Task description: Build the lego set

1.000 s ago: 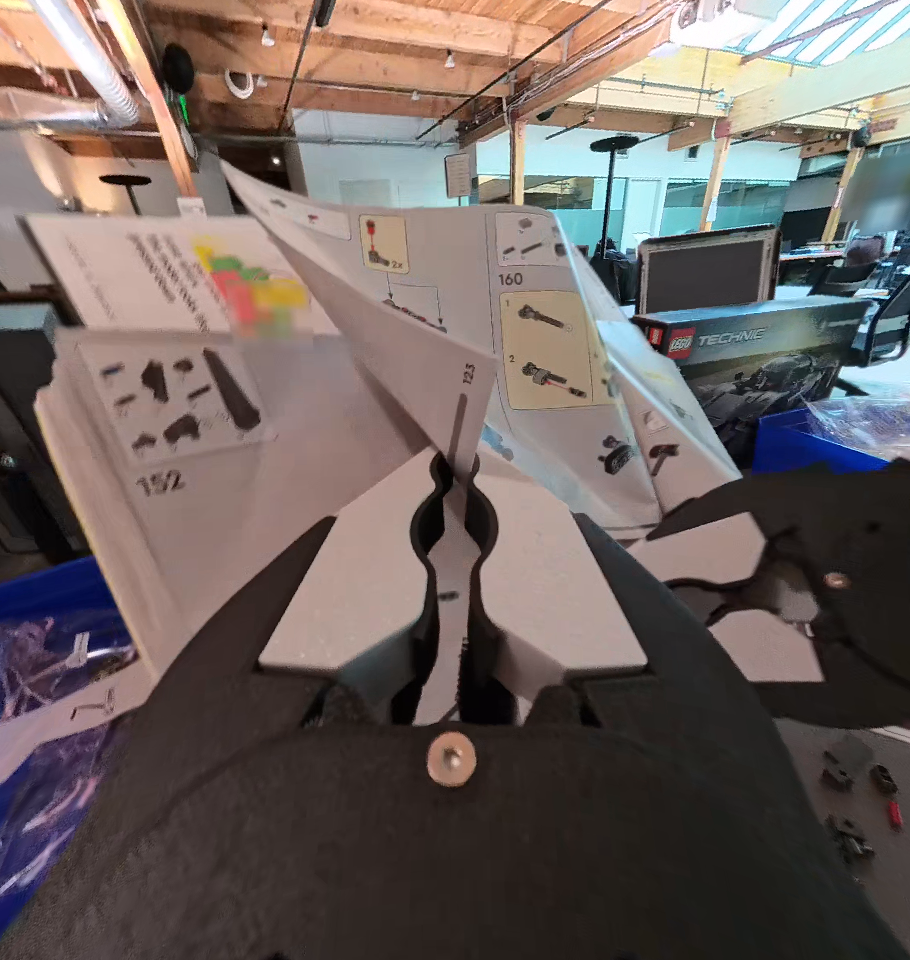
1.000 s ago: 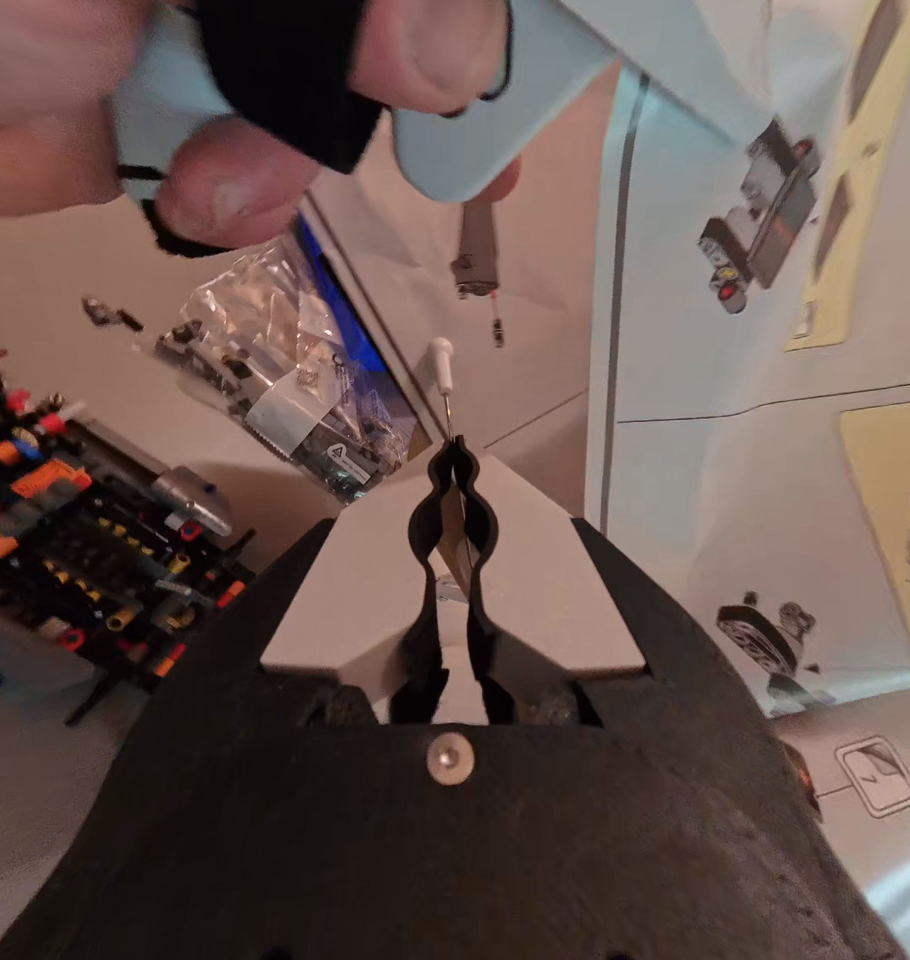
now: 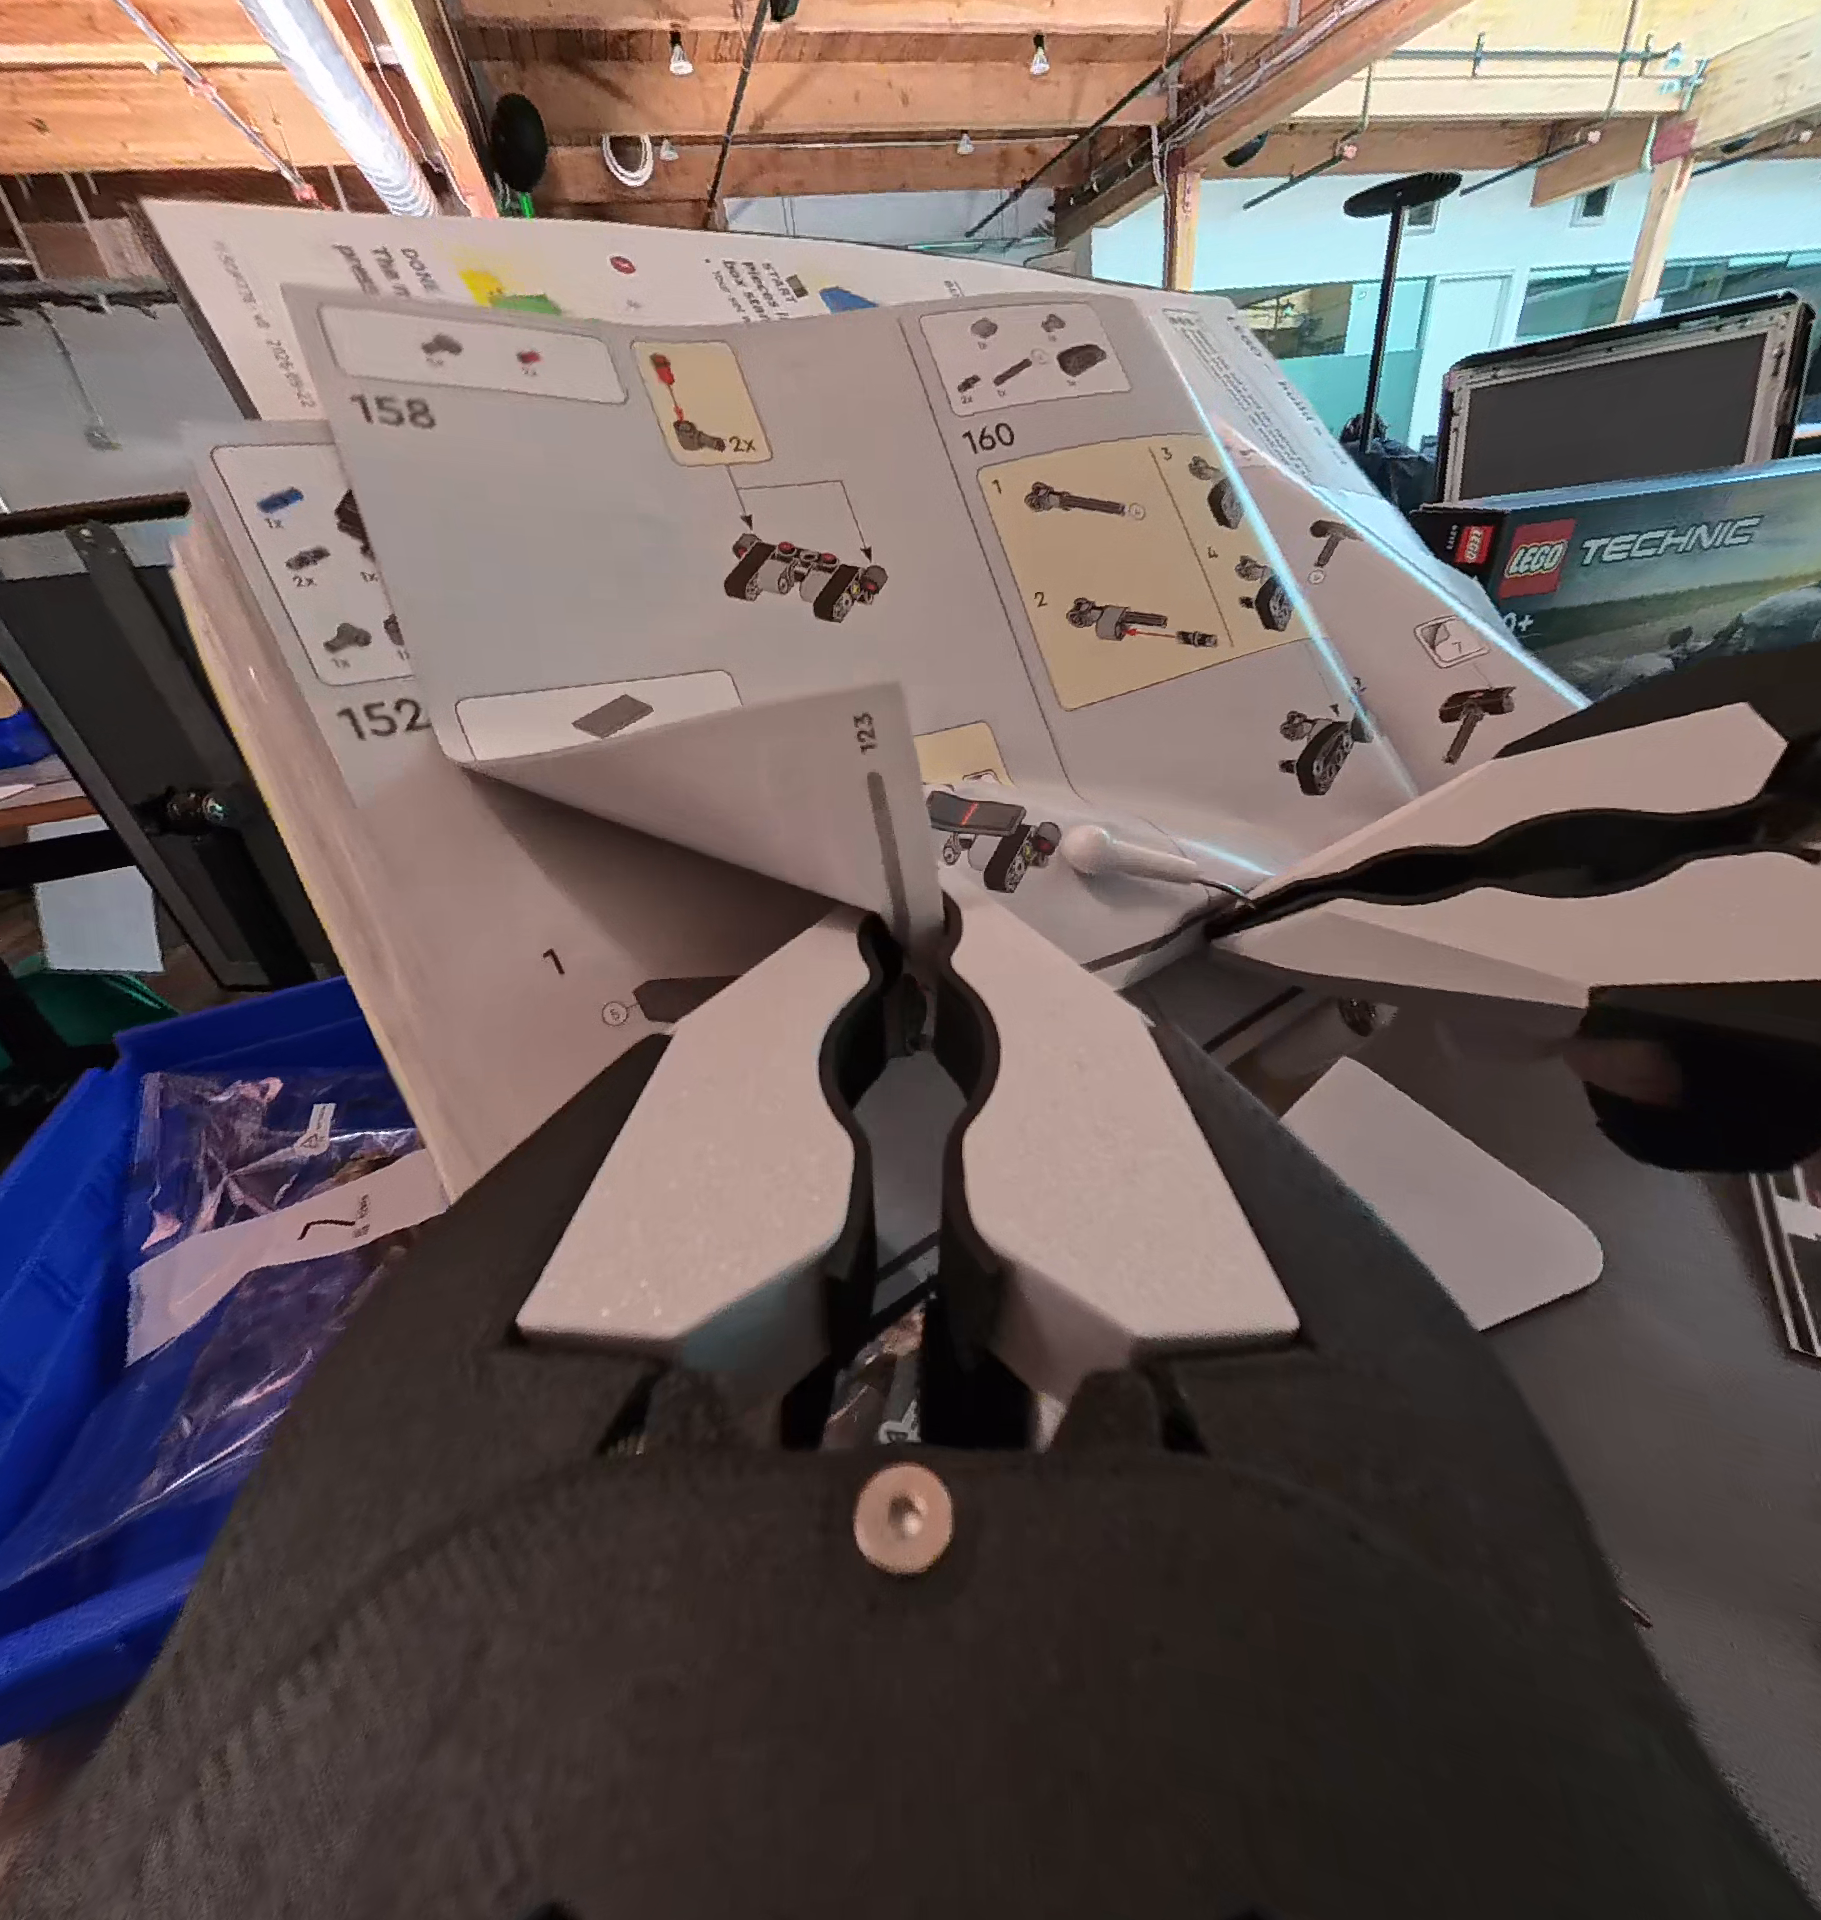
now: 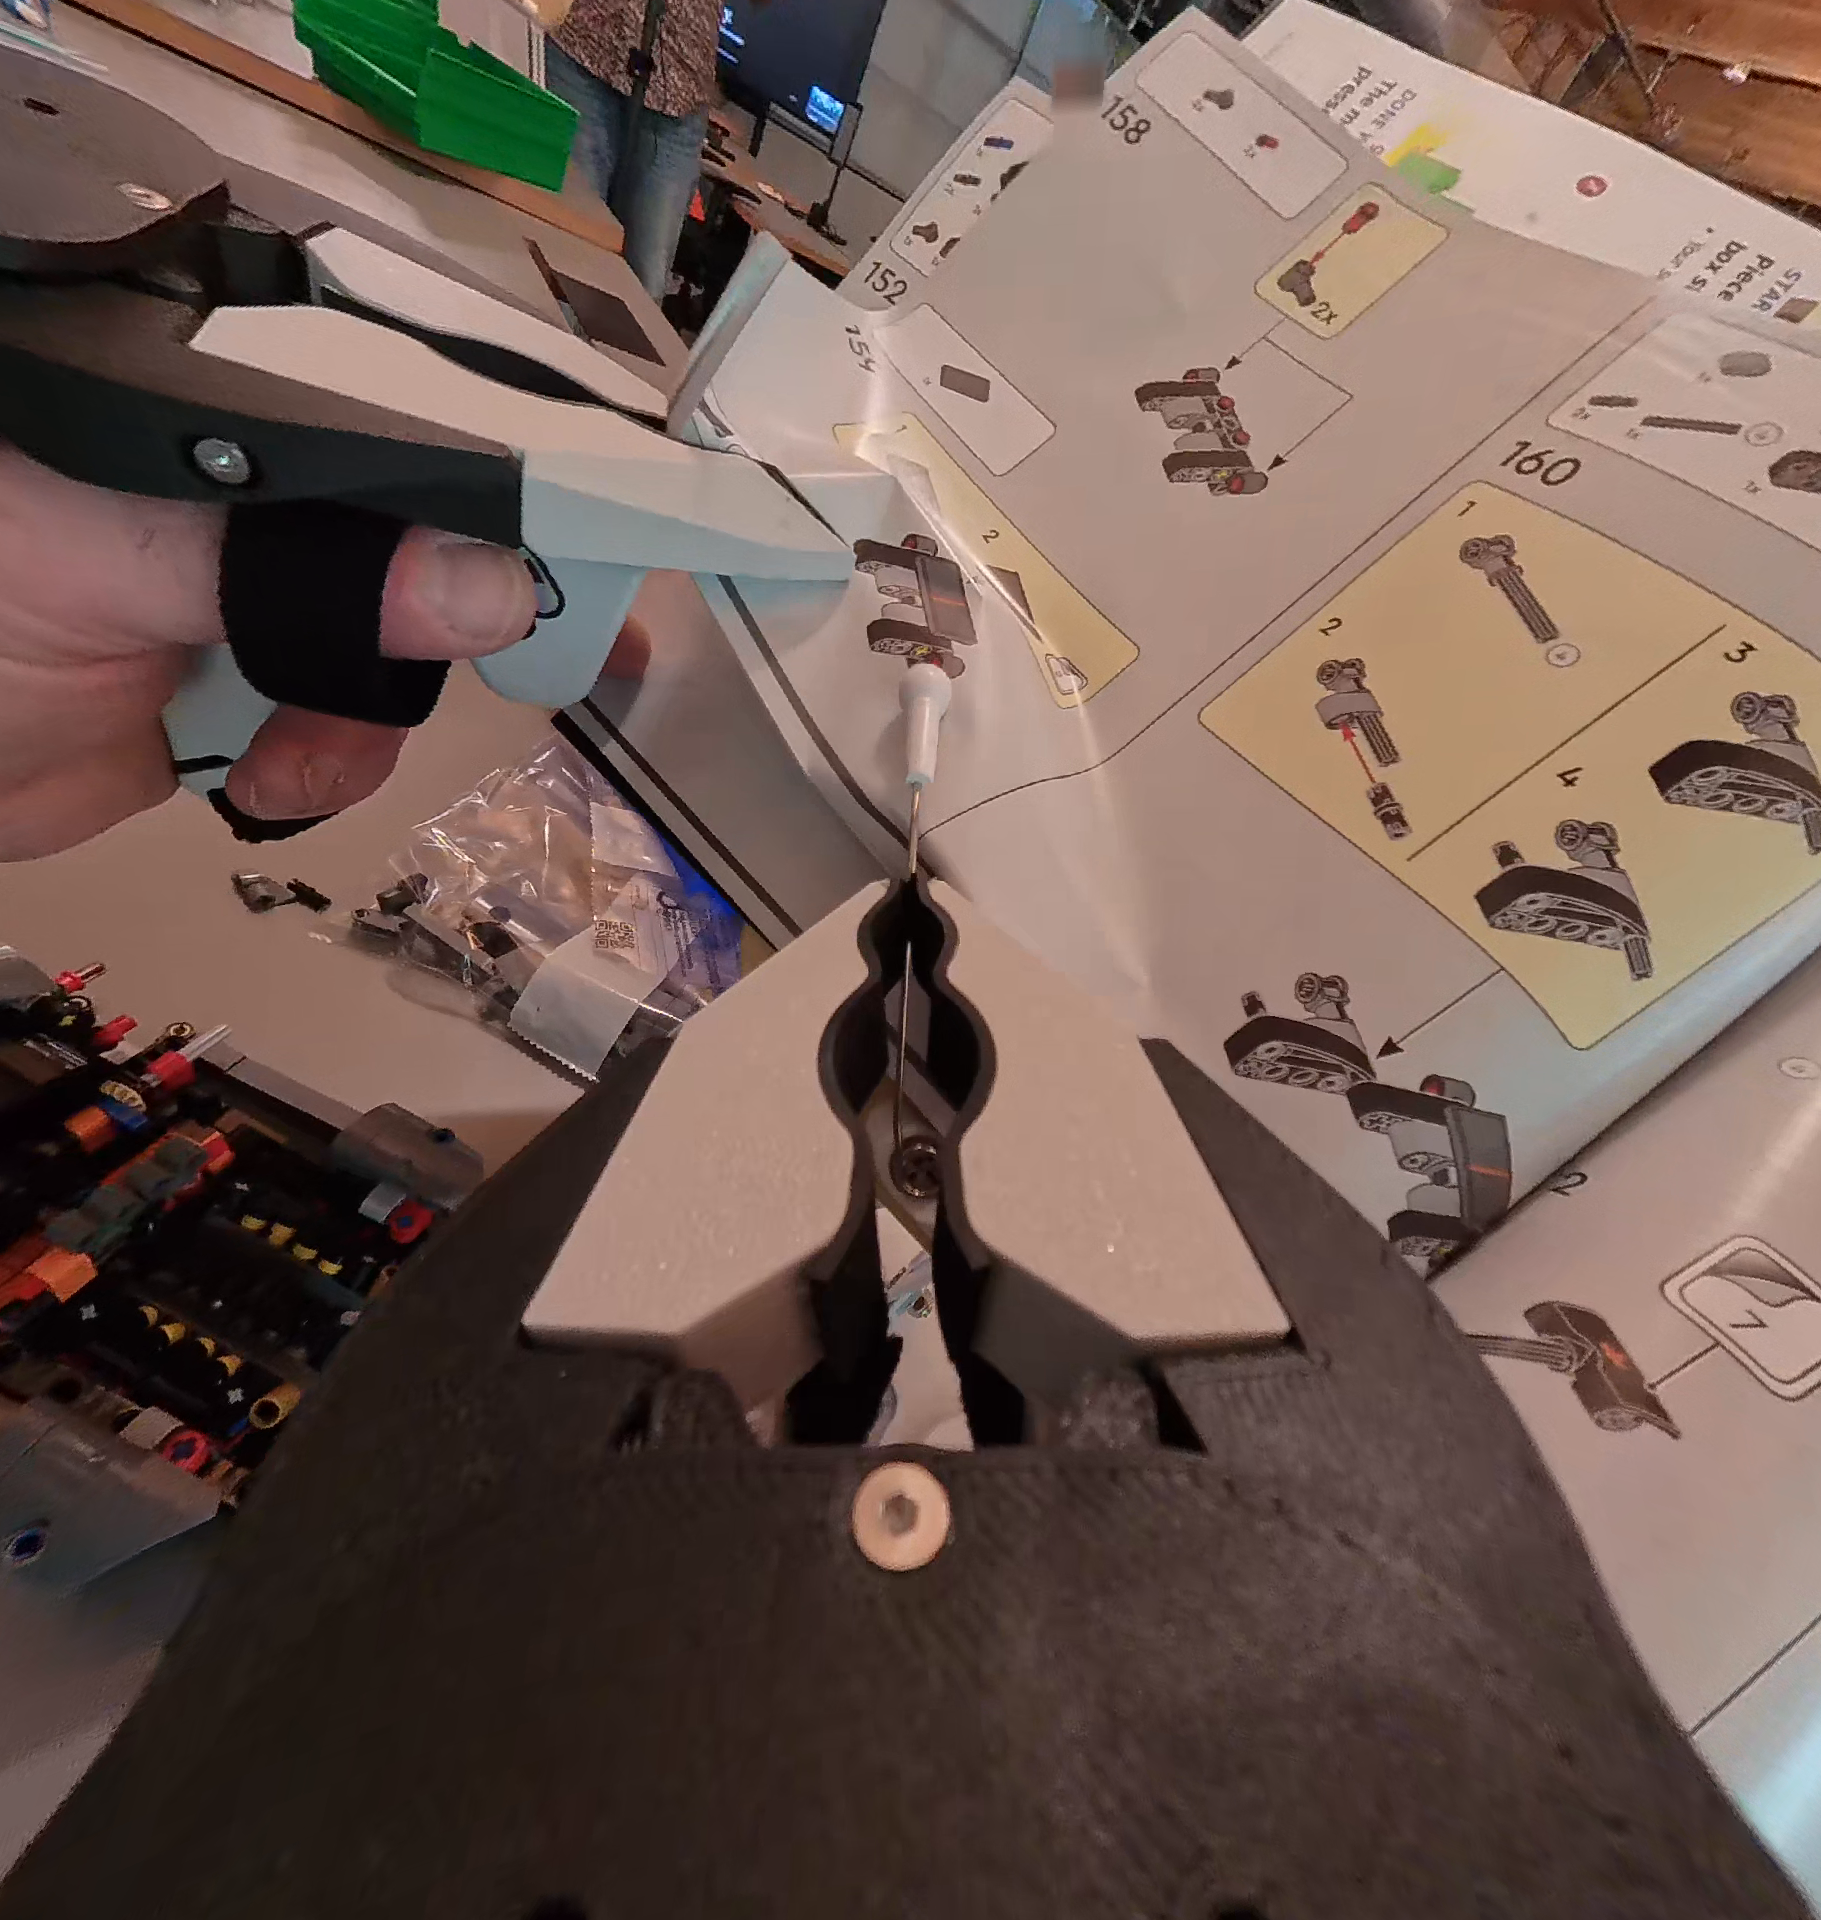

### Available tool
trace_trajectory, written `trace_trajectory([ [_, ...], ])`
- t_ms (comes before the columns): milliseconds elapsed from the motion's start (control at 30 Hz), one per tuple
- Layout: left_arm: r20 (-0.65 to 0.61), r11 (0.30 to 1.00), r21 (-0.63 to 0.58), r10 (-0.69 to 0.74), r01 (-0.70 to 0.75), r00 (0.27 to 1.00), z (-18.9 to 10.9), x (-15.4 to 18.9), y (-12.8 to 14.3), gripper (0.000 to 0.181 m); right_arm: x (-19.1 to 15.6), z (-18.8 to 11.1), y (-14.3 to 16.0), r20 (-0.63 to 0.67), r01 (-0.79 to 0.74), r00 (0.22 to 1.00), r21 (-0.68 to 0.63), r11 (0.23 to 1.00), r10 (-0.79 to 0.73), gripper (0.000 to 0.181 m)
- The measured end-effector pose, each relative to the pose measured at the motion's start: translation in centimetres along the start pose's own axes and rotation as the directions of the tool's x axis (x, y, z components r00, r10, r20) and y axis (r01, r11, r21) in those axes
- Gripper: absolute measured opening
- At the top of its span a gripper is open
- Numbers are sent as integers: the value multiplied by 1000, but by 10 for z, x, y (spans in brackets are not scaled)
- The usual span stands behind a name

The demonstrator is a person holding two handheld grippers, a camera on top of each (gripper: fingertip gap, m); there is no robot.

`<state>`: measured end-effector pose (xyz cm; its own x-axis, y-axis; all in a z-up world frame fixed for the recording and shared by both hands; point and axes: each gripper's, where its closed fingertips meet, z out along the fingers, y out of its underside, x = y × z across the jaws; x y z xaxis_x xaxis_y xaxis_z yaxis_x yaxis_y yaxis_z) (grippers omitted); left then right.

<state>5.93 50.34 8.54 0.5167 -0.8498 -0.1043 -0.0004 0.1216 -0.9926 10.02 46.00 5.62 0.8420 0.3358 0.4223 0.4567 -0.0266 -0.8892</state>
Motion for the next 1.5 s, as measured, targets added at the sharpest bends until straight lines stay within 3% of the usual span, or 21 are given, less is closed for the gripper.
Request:
trace_trajectory([
  [367,-13,1000,-14,-3,2,1000,-12,8,7,0,9,0,0,-3,-145,989,5,989,145,0],
  [567,-14,999,-23,-32,32,999,-16,7,9,1,9,1,1,-17,-142,990,-24,990,142,0],
  [833,5,999,-29,-45,45,999,-14,-3,9,0,-1,-3,0,-46,56,997,-58,997,-58,0],
  [1067,5,999,-32,-43,43,999,-19,-2,11,0,14,-6,1,-37,-149,988,-18,989,148,0],
  [1500,-4,994,-35,-106,106,994,-42,5,25,8,21,0,8,-66,-177,983,-80,981,172,0],
])
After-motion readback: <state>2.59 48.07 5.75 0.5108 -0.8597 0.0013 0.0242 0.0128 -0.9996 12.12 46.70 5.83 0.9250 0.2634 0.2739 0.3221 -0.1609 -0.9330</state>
